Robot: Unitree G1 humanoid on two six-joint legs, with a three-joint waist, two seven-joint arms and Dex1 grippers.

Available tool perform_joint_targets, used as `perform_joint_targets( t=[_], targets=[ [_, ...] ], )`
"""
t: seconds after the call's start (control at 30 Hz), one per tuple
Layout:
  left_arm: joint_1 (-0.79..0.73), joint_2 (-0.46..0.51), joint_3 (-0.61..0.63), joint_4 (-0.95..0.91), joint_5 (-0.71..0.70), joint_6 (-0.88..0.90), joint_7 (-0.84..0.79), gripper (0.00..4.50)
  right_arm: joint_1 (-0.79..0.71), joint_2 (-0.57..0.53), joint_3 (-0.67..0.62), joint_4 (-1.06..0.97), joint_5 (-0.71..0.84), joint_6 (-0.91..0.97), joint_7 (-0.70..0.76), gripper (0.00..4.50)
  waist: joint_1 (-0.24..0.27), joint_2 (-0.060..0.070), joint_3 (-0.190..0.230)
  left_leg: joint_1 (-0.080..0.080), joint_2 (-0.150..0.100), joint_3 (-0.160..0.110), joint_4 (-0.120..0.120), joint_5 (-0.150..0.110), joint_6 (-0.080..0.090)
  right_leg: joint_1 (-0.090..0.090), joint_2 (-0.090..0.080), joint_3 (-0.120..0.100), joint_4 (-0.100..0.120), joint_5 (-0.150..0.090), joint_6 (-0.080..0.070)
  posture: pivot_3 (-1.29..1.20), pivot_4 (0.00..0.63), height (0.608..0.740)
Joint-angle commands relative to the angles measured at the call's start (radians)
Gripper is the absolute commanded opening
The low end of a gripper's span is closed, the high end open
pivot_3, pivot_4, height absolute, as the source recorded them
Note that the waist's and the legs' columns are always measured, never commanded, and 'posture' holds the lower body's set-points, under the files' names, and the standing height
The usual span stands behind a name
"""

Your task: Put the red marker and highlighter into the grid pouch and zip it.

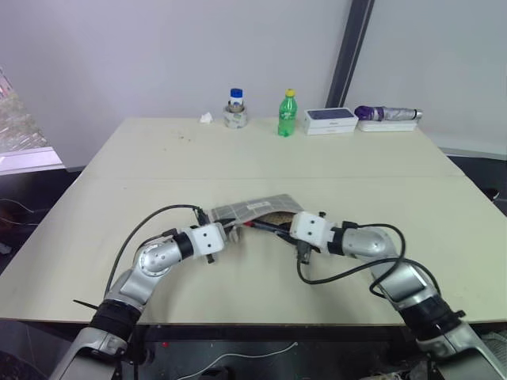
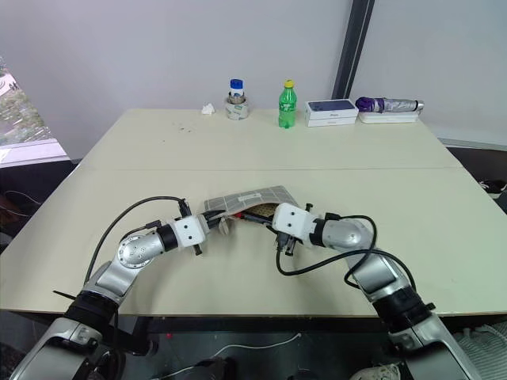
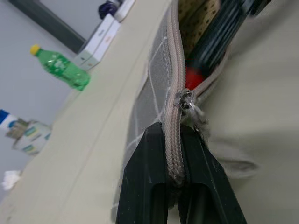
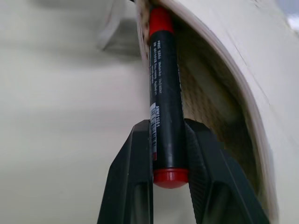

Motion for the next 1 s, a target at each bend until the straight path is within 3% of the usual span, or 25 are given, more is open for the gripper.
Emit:
perform_joint_targets(
  t=[0.03, 0.3, 0.53, 0.7, 0.87, 1.0],
  targets=[
    [-0.006, -0.003, -0.011, -0.065, -0.022, -0.018, -0.031, 0.00, -0.107, 0.031, 0.059, 0.057, -0.087, -0.115, -0.001, 0.40, -0.003, 0.000, 0.000, 0.000, 0.000, 0.000, 0.000, 0.000, 0.000, 0.000, 0.000, 0.000, 0.000, 0.000, 0.000, 0.00, 0.150, 0.740],
    [0.003, 0.026, -0.009, -0.074, 0.002, -0.040, -0.040, 0.00, -0.155, 0.061, 0.106, 0.184, -0.187, -0.288, -0.035, 0.40, -0.003, 0.000, 0.000, 0.000, 0.000, 0.000, 0.000, 0.000, 0.000, 0.000, 0.000, 0.000, 0.000, 0.000, 0.000, 0.00, 0.150, 0.740],
    [-0.001, 0.020, -0.007, -0.058, 0.015, -0.025, -0.024, 0.00, -0.117, 0.038, -0.006, 0.095, -0.043, -0.225, 0.041, 3.87, -0.001, 0.000, 0.000, 0.000, 0.000, 0.000, 0.000, 0.000, 0.000, 0.000, 0.000, 0.000, 0.000, 0.000, 0.000, 0.00, 0.150, 0.740],
    [0.006, 0.018, -0.012, -0.040, 0.028, -0.022, -0.018, 0.00, -0.060, 0.001, -0.097, -0.100, 0.112, -0.079, 0.130, 3.87, 0.001, 0.000, 0.000, 0.000, 0.000, 0.000, 0.000, 0.000, 0.000, 0.000, 0.000, 0.000, 0.000, 0.000, 0.000, 0.00, 0.150, 0.740],
    [0.002, 0.001, -0.012, -0.031, 0.035, -0.009, -0.005, 0.00, 0.036, -0.007, -0.221, -0.258, 0.338, 0.186, 0.159, 3.87, 0.005, 0.000, 0.000, 0.000, 0.001, 0.000, 0.000, 0.000, 0.000, 0.001, 0.000, 0.000, 0.000, 0.000, 0.000, 0.00, 0.150, 0.740],
    [-0.016, -0.007, -0.043, -0.023, 0.088, -0.025, 0.006, 0.00, 0.188, 0.010, -0.191, -0.342, 0.445, 0.375, 0.162, 3.87, 0.007, 0.000, 0.000, 0.000, 0.001, 0.000, 0.001, 0.000, 0.000, 0.002, 0.000, 0.000, 0.000, 0.000, 0.000, 0.00, 0.150, 0.740]
  ],
)
